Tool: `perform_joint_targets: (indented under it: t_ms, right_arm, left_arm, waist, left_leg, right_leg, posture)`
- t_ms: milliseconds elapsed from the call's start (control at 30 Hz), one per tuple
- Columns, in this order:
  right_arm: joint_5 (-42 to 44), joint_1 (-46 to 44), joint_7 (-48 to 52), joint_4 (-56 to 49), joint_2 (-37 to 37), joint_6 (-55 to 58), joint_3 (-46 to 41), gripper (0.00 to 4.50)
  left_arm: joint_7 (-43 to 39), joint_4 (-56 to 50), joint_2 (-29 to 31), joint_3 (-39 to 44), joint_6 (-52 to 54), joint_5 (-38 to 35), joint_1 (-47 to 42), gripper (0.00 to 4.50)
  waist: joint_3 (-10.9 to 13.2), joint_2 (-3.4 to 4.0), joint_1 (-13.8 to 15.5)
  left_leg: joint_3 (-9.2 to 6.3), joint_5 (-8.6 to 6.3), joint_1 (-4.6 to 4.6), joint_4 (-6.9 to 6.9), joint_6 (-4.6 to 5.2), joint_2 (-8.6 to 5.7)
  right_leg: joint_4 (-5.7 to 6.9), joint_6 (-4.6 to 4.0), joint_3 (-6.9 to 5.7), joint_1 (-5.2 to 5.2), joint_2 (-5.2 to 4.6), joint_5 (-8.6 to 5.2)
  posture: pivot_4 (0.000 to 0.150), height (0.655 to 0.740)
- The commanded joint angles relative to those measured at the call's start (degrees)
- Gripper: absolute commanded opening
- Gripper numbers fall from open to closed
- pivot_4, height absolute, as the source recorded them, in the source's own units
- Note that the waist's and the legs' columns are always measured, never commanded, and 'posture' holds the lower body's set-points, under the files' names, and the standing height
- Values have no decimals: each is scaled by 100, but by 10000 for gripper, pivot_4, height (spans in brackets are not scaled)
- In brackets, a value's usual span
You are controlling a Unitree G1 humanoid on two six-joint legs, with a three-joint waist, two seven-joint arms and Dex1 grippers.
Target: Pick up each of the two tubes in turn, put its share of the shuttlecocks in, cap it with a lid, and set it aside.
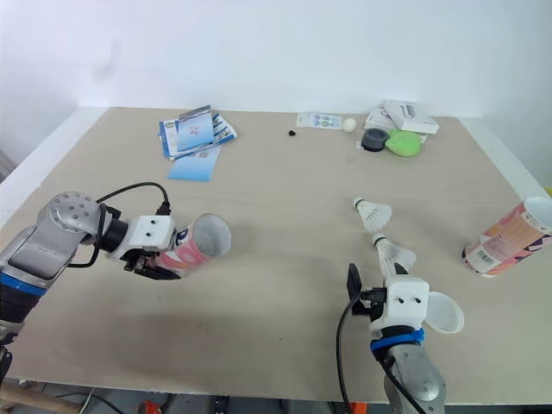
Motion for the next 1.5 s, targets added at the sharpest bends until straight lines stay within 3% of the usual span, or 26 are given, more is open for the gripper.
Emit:
perform_joint_targets:
  t_ms: [33,67,267,300,433,667,833,933,1200,1433,1500]
  right_arm:
    - [164,-350,-111,140,4,92,-149,30688]
    - [149,-471,-150,207,-5,103,-164,24779]
    - [112,-921,-350,541,-8,240,-216,2581]
    - [122,-926,-361,559,3,243,-217,718]
    - [513,-690,97,167,-95,-195,-277,718]
    - [1198,-414,1290,-519,-953,-854,-539,718]
    - [891,-1309,2628,-877,-2171,-1004,617,718]
    - [774,-2020,3206,-680,-2534,-879,1301,718]
    - [100,-3354,4113,158,-2792,-1542,2404,718]
    - [44,-3478,4319,263,-2792,-1495,2570,718]
    - [168,-3375,4145,221,-2650,-1411,2453,7412]
  left_arm:
    - [-36,-31,134,-59,-20,186,11,28077]
    - [-44,-41,141,-61,-19,191,10,28077]
    - [-72,-75,176,-52,-4,221,13,28077]
    - [-78,-72,179,-53,-7,227,8,28077]
    - [-96,-60,161,-63,-3,252,-33,28077]
    - [-121,86,77,-106,-93,311,-145,28077]
    - [-144,230,-4,-148,-129,334,-271,28077]
    - [-161,296,-63,-168,-114,328,-343,28077]
    - [-186,495,-166,-184,-166,386,-448,28077]
    - [-141,456,-222,-173,-143,364,-396,28077]
    - [-137,426,-211,-158,-120,354,-365,28077]
  waist:
    - [0,0,-2]
    - [0,0,-2]
    - [0,0,-26]
    - [0,0,-40]
    - [0,0,-64]
    - [3,3,-98]
    - [5,0,-110]
    - [6,-4,-107]
    - [8,-12,-88]
    - [9,-14,-89]
    - [9,-15,-89]
  left_leg:
    - [1,0,0,0,0,-1]
    - [1,0,0,0,0,-1]
    - [-3,0,-1,-8,0,0]
    - [-4,0,-1,-8,0,0]
    - [-11,0,0,-10,0,1]
    - [-10,0,3,-7,1,-2]
    - [6,6,16,-2,11,-4]
    - [-7,8,12,1,14,0]
    - [-17,7,-2,-2,13,-5]
    - [-26,8,-1,-1,13,-4]
    - [-25,8,-1,0,14,-4]
  right_leg:
    - [2,0,1,0,-1,0]
    - [2,0,1,0,1,0]
    - [3,-5,-1,-2,11,-4]
    - [3,-6,0,-2,14,-4]
    - [8,-11,-3,-2,18,-8]
    - [11,-3,3,3,16,-7]
    - [20,-6,14,2,24,-2]
    - [21,-14,13,5,44,0]
    - [19,-13,9,1,46,-3]
    - [26,-13,3,2,45,-3]
    - [26,-13,4,2,45,-3]
  posture:
    - [1500,7400]
    - [1500,7400]
    - [1500,7400]
    - [1500,7400]
    - [1500,7400]
    - [1500,7400]
    - [1500,7400]
    - [1500,7400]
    - [1500,7400]
    - [1500,7400]
    - [1500,7400]
